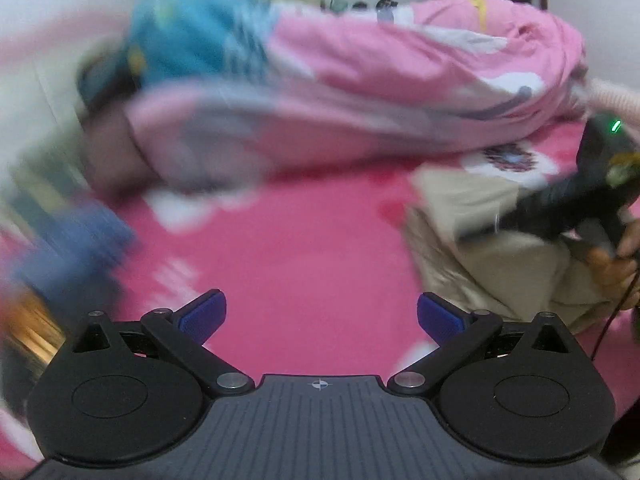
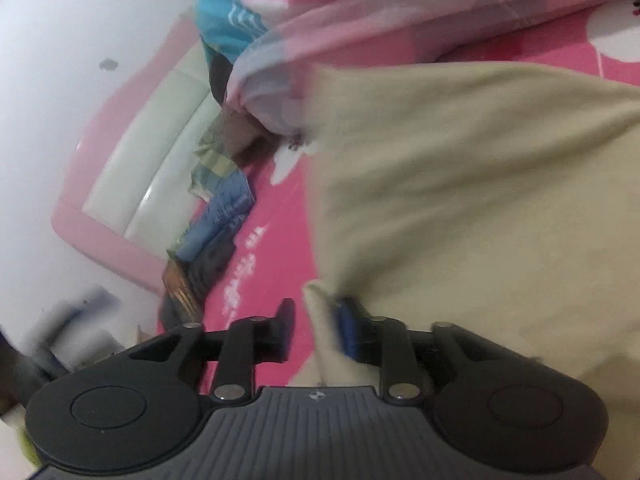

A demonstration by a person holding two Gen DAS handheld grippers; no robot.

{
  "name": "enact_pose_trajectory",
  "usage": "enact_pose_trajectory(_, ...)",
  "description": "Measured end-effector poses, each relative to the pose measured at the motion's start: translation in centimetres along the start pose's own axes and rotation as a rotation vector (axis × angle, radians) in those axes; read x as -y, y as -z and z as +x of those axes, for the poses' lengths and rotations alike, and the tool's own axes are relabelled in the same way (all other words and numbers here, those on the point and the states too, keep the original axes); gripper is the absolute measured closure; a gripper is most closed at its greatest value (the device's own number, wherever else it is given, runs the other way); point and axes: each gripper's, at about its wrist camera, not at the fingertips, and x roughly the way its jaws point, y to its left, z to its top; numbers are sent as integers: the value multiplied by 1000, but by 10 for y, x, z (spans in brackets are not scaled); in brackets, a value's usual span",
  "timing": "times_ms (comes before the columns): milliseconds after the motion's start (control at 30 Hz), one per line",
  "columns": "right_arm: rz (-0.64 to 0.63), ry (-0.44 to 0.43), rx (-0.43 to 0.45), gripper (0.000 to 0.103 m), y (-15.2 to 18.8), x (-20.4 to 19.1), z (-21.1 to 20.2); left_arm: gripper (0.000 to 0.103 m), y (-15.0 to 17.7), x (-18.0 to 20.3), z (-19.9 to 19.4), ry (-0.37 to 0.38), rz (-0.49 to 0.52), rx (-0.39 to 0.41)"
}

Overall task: Fold clothes
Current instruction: 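Lower the folded end onto the trousers and open the right tool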

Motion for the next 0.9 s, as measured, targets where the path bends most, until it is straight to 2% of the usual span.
enact_pose_trajectory(33,2,-28,14,47,0,-3,-7,1,9,0,13,48,-53,-14)
enact_pose_trajectory(67,3,-67,32,40,-1,-7,-18,2,19,0,25,97,-107,-27)
enact_pose_trajectory(233,-36,-182,188,39,1,-21,-94,6,42,-14,61,288,-369,-44)
enact_pose_trajectory(300,-93,-130,255,36,11,-20,-120,7,43,-19,66,340,-419,-33)
enact_pose_trajectory(367,-157,-16,283,33,25,-16,-135,11,44,-19,68,382,-447,-20)
enact_pose_trajectory(400,-174,36,277,33,32,-12,-136,12,44,-19,70,404,-459,-17)
enact_pose_trajectory(467,-185,118,249,33,42,-3,-131,23,44,-18,74,450,-490,-18)
enact_pose_trajectory(533,-180,171,226,33,49,6,-124,25,45,-17,80,495,-532,-20)
enact_pose_trajectory(600,-155,152,218,33,52,12,-115,29,47,-15,81,531,-554,-18)
enact_pose_trajectory(667,-158,101,195,38,58,10,-105,31,48,-13,82,555,-561,-23)
enact_pose_trajectory(767,-324,86,143,37,76,-19,-88,31,50,-14,86,577,-587,-42)
enact_pose_trajectory(900,-757,257,100,37,130,-64,-55,31,55,-19,91,634,-635,-66)
